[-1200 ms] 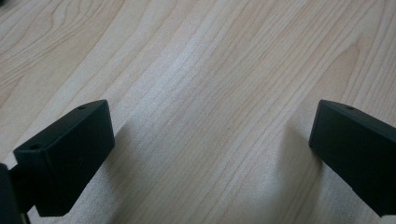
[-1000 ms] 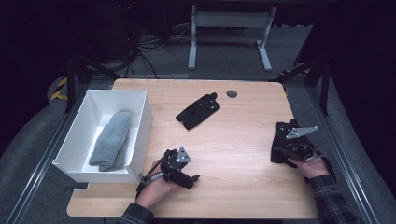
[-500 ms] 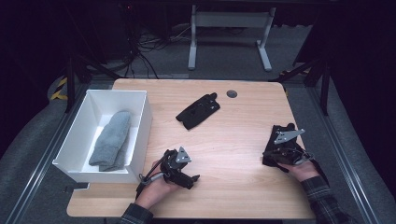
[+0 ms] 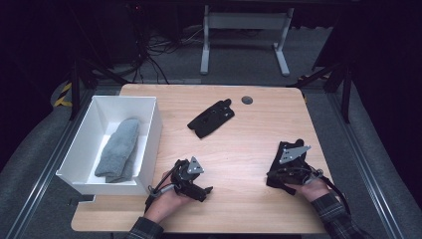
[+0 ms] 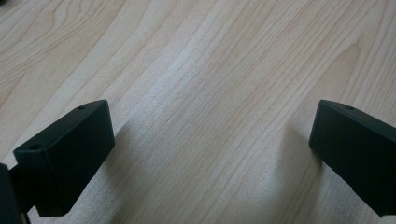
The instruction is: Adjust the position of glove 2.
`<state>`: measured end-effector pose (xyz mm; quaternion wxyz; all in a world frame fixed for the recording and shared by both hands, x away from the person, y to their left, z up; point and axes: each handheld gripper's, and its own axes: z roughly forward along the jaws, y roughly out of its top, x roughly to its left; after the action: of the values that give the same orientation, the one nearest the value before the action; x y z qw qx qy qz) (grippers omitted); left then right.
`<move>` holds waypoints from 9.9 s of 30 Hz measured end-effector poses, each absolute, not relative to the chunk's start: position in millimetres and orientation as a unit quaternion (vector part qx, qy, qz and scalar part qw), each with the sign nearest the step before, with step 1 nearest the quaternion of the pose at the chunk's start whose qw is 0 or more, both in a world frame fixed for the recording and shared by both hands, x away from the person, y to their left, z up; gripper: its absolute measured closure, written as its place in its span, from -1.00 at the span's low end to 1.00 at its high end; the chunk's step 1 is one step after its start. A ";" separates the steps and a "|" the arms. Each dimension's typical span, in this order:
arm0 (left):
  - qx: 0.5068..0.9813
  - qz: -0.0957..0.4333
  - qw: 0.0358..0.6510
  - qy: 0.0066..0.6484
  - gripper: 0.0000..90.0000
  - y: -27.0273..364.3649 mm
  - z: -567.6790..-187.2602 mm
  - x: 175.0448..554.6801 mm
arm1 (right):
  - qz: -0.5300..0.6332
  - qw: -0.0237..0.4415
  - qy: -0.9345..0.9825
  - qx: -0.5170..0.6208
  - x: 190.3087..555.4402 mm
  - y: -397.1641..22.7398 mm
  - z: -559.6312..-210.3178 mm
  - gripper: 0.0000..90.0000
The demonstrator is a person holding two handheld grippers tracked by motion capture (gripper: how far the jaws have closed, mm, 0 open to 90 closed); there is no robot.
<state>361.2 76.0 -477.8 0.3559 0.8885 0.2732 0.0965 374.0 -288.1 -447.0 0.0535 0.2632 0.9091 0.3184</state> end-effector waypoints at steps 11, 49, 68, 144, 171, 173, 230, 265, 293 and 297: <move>0.888 0.097 0.356 0.274 -0.99 75.9 -477.8 360.9 | 0.313 0.048 0.922 0.220 355.7 -252.6 -443.5 1.00; 0.887 0.098 0.356 0.276 -1.00 75.2 -478.0 360.6 | 0.338 0.073 0.906 0.244 373.1 -259.8 -448.9 1.00; 0.892 0.097 0.342 0.279 -1.00 72.4 -475.2 362.4 | 0.371 0.109 0.881 0.271 368.1 -269.2 -442.9 0.07; 0.880 0.063 0.314 0.352 1.00 51.3 -445.7 473.4 | 0.360 0.168 0.847 0.353 365.4 -330.2 -469.1 -0.73; 0.903 0.023 0.316 0.291 1.00 50.9 -446.2 378.1 | 0.360 0.168 0.847 0.354 365.4 -330.1 -469.1 -0.73; 0.903 0.021 0.320 0.287 1.00 51.4 -445.1 373.3 | 0.360 0.168 0.847 0.354 365.4 -330.1 -469.1 -0.73; 0.864 0.050 0.318 0.386 0.52 86.1 -454.9 387.2 | 0.359 0.168 0.847 0.354 365.4 -329.9 -469.1 -0.73; 0.853 0.001 0.382 0.357 0.95 85.5 -430.0 382.1 | 0.364 0.063 0.900 0.232 346.0 -273.0 -456.9 1.00; 0.838 -0.046 0.446 0.310 0.95 67.0 -405.1 383.3 | 0.373 0.055 0.899 0.221 356.2 -238.5 -459.4 1.00; 0.839 -0.049 0.447 0.305 0.95 60.8 -404.3 384.8 | 0.374 0.056 0.900 0.216 359.7 -228.5 -459.8 1.00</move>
<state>384.8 60.8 -404.3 0.4472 0.8394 0.3048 -0.0488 359.7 -228.5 -459.8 0.0556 0.2158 0.9005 0.3735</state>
